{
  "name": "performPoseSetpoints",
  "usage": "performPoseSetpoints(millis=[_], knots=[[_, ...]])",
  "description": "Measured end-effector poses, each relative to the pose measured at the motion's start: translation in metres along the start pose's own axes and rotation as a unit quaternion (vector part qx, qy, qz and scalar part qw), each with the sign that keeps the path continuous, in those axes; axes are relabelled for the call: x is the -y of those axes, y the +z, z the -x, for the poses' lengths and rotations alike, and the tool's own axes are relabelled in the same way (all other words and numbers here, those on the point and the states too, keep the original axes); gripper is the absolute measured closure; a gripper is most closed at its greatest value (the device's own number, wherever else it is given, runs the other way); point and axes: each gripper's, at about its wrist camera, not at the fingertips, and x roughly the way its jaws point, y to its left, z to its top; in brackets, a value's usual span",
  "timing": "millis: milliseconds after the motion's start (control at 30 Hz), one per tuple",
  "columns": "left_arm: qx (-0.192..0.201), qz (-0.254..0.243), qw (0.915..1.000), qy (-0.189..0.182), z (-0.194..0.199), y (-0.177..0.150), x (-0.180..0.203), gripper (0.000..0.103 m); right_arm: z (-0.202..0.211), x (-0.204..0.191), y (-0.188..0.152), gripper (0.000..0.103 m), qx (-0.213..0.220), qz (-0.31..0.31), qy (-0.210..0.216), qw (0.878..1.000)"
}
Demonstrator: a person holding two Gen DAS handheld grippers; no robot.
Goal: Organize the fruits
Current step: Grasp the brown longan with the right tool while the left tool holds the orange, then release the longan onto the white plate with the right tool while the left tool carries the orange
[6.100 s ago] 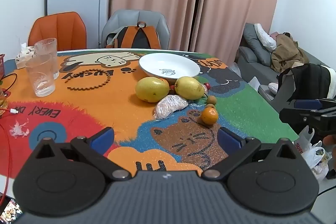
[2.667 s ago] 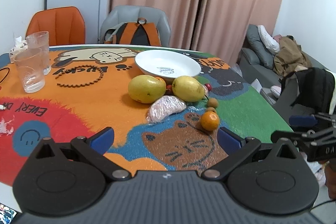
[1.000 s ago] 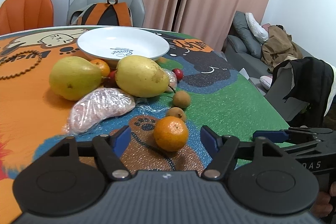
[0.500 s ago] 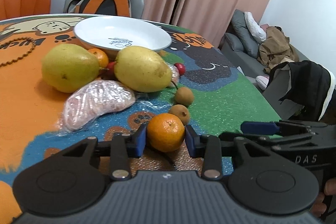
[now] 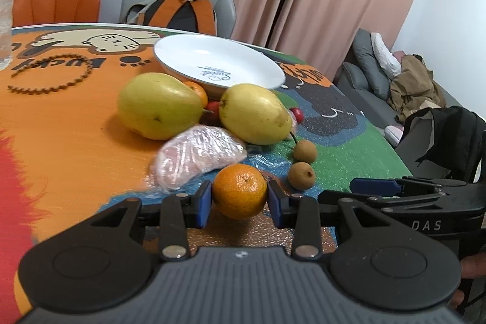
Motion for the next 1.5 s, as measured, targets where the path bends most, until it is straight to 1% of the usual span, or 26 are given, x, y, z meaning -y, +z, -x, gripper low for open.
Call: performPoseSetpoints(millis=[233,333,500,533,567,600,800,1167,1500], knots=[[0.014,0.012,0.9998,0.007,0.008,0.001,-0.007,0.066,-0.010,-0.008,0.008,0.032,-0.003,0.019,-0.001,1.000],[0.020,0.017,0.9996,0.012,0.013,0.002,-0.010,0.066,-0.016,-0.012,0.010,0.039,-0.006,0.027,-0.001,1.000],[0.033,0.027,0.9989,0.019,0.021,0.006,-0.019,0.066,-0.025,-0.022,0.012,0.060,-0.015,0.041,-0.004,0.999],[0.035,0.028,0.9988,0.019,0.022,0.006,-0.020,0.066,-0.026,-0.023,0.012,0.065,-0.014,0.044,-0.005,0.999],[0.036,0.029,0.9987,0.021,0.023,0.006,-0.022,0.066,-0.027,-0.024,0.012,0.075,-0.014,0.046,-0.004,0.999],[0.036,0.030,0.9987,0.022,0.024,0.006,-0.024,0.066,-0.027,-0.025,0.012,0.079,-0.014,0.046,-0.006,0.999],[0.044,0.033,0.9982,0.023,0.030,0.010,-0.029,0.066,-0.020,-0.027,0.014,0.080,-0.005,0.042,0.001,0.999],[0.050,0.028,0.9981,0.020,0.030,0.021,-0.034,0.066,-0.014,-0.029,0.029,0.080,0.019,0.036,-0.001,0.999],[0.047,0.018,0.9986,0.019,0.020,0.038,-0.036,0.066,-0.017,-0.025,0.045,0.080,0.034,0.031,-0.001,0.999]])
